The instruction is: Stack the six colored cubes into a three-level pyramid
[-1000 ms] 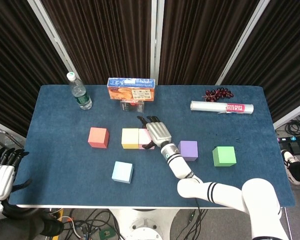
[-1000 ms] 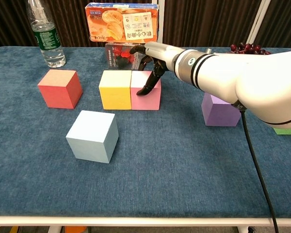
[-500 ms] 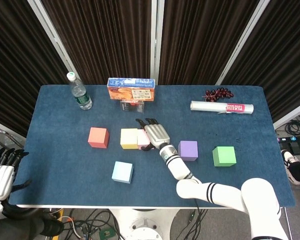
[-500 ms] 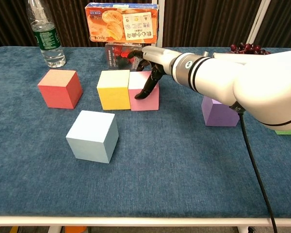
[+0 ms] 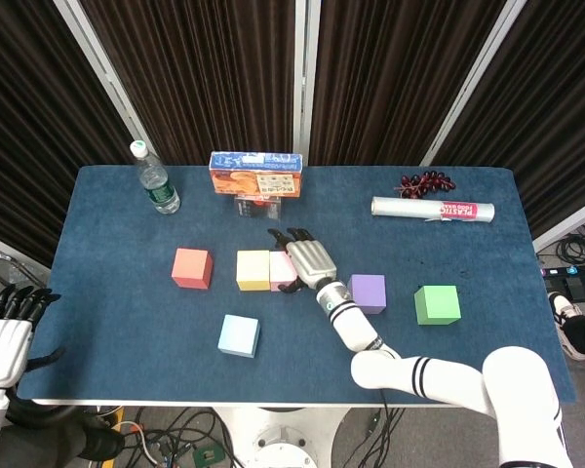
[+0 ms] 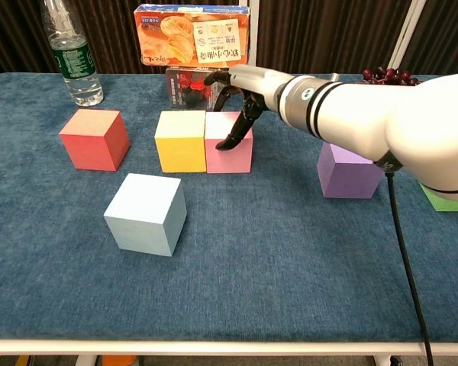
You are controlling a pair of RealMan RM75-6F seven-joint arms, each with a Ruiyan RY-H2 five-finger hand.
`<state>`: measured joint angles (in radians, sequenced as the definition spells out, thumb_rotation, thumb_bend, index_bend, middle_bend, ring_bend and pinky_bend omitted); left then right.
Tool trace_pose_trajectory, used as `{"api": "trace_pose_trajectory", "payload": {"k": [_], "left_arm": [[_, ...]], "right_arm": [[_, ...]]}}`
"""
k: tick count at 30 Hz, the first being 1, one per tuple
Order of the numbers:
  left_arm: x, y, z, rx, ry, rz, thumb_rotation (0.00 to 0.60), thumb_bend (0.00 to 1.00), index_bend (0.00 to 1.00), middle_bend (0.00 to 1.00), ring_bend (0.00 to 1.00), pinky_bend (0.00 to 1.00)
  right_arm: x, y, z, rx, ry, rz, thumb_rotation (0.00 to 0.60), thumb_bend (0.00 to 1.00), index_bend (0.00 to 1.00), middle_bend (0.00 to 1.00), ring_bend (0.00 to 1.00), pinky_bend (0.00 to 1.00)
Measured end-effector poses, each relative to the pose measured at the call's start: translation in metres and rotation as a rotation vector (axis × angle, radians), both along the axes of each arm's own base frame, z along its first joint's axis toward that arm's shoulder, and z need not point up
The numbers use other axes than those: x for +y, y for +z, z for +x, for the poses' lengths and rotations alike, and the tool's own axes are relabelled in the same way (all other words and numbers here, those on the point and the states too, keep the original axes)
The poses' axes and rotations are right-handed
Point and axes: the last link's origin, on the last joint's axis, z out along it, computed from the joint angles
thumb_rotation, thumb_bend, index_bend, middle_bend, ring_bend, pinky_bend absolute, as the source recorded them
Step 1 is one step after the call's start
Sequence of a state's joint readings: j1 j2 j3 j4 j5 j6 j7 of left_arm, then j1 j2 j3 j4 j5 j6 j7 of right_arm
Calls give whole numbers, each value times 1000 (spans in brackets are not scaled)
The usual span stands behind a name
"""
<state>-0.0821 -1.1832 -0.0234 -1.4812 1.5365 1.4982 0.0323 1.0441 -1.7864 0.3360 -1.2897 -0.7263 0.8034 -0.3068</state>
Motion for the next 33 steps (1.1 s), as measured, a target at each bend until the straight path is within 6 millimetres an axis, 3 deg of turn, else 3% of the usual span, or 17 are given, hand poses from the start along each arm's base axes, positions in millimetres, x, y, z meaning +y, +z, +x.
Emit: {"api": "trace_pose_trajectory", "payload": {"k": [5,9,14,22,26,33], "left_arm": [[12,0,7,4,-41,-24,600,0,230,182,123,69],[36,-1,17,-37,-90,-80,600,0,231,182,123,69],[76,-7,34,-93,-146,-179,600,0,236,182,123,69],[146,-37,70,-119,-183,-329,600,0,215,181,123,114],[169,-57,79,-126,-164,-359,600,0,190,158,122,114],[186,-88,94,-126,-147,-422,600,0,173,139,106,114]], "right_arm": [[4,21,-6,-21,19,-23,600,101,0,223,0,0],[9,51,-15,-45,41,-64,600,101,0,238,0,0],[18,106,-44,-57,43,-159,600,101,0,251,0,0],[44,189,-103,-29,-5,-301,600,102,0,257,0,0],[58,208,-125,-39,-38,-327,600,103,0,256,0,0],[70,216,-144,-68,-65,-326,600,103,0,255,0,0]]}}
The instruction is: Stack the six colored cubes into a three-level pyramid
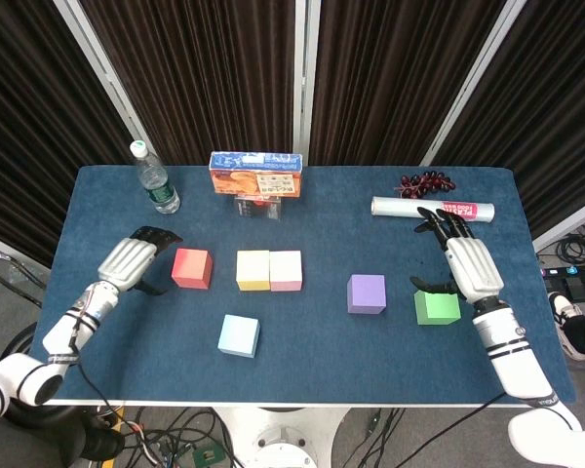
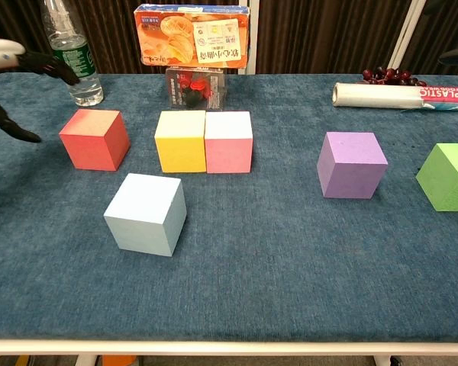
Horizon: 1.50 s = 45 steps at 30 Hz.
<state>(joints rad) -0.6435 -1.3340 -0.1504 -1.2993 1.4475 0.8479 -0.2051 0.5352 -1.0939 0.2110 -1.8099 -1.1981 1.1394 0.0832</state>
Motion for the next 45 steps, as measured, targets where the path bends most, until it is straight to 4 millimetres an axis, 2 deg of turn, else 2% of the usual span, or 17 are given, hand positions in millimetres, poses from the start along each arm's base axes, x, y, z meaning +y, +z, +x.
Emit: {"api": "trace_pose_trajectory", "payload": {"k": [10,12,16,21,24,32,39,45], "left_arm": [[21,-27,7,47,19,-65,600,7,174,166,117,114],[26,-32,8,55,28,-75,600,32,180,221,158,119],[31,-41,9,49,46,-79,600,72,193,267,206,159],[33,-48,11,17,65,-66,600,135,233,446,373,241],[34,-50,13,-24,88,-60,600,144,249,491,411,255],[29,-54,29,-94,80,-56,600,145,251,503,418,265],[24,-67,44,-72,21,-77,600,144,251,499,417,263],[30,-73,51,-34,-14,-59,600,144,251,498,417,261]], "right_arm": [[0,-6,-15,-19,-19,22,600,103,0,253,0,0],[-1,-7,-17,-21,-24,26,600,103,0,254,0,0],[-1,-10,-23,-22,-35,33,600,103,0,254,0,0],[-2,-12,-29,-30,-49,38,600,103,0,255,0,0],[-2,-13,-31,-35,-54,42,600,103,0,255,0,0],[-1,-11,-33,-45,-53,37,600,105,0,256,0,0],[2,-9,-35,-49,-60,33,600,105,0,256,0,0],[4,-7,-39,-53,-71,27,600,105,0,256,0,0]]}}
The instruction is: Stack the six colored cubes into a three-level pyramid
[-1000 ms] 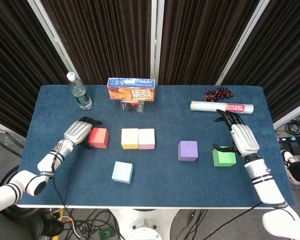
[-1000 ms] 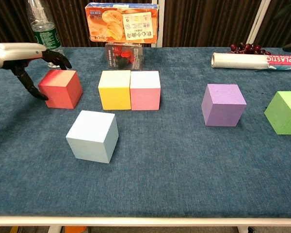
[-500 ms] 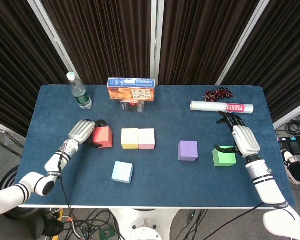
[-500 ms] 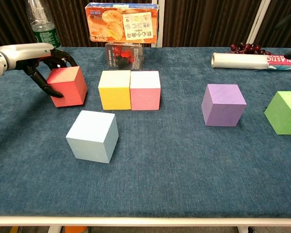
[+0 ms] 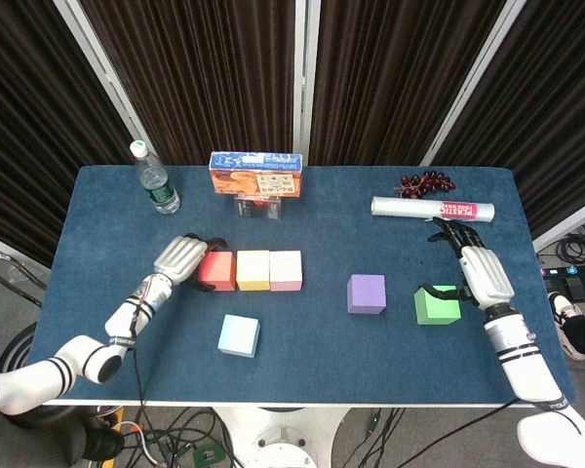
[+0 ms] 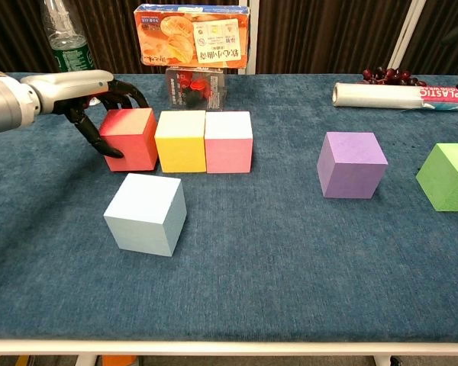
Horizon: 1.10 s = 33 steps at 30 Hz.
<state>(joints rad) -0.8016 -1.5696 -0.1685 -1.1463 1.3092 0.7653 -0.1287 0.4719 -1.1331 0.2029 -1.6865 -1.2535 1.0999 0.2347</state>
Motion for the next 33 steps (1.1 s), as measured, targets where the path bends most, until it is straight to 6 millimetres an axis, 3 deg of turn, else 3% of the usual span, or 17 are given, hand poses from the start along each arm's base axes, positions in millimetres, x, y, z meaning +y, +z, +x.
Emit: {"api": "trace_pose_trajectory", "payload": {"k": [33], "left_arm": [[3,-17,11,5,-33,-10,600,144,251,496,416,260]], "right_arm": [[6,5,-10,-10,-31,-24,600,105,0,256,0,0]]}}
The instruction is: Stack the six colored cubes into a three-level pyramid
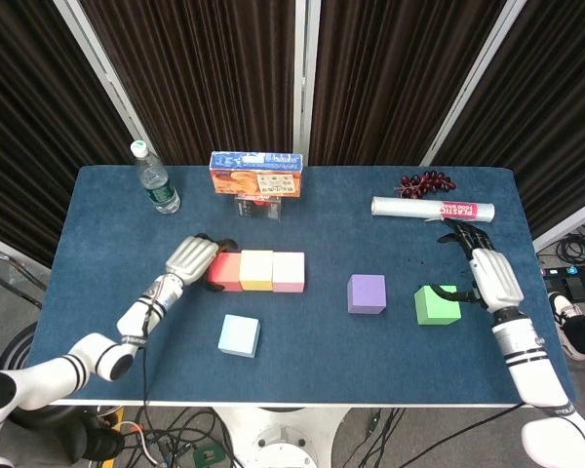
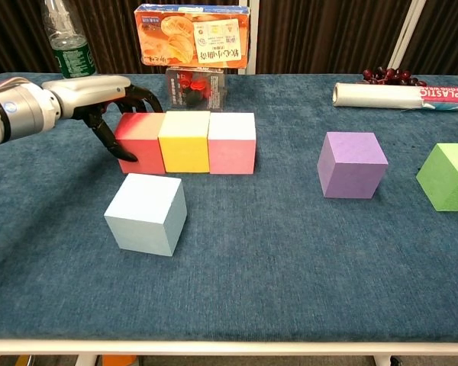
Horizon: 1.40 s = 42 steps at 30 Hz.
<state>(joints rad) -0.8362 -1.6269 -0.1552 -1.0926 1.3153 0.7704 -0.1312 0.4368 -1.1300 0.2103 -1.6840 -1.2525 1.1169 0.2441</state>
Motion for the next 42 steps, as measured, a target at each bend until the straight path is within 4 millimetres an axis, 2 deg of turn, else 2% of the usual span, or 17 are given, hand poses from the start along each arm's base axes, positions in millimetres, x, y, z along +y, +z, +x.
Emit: {"api": "trace_pose_trajectory", "payload": {"k": [18,42], "left_arm": [[10,6,6,10,-8,0,600,143,251,496,416,260],[2,1,7,21,-20,-3,600,143,251,495,416,260]], "right_arm": [[2,2,-3,-8,-5,-11,600,105,0,256,0,0],[1,2,-7,-14,-12,-10,600,105,0,256,0,0]]}}
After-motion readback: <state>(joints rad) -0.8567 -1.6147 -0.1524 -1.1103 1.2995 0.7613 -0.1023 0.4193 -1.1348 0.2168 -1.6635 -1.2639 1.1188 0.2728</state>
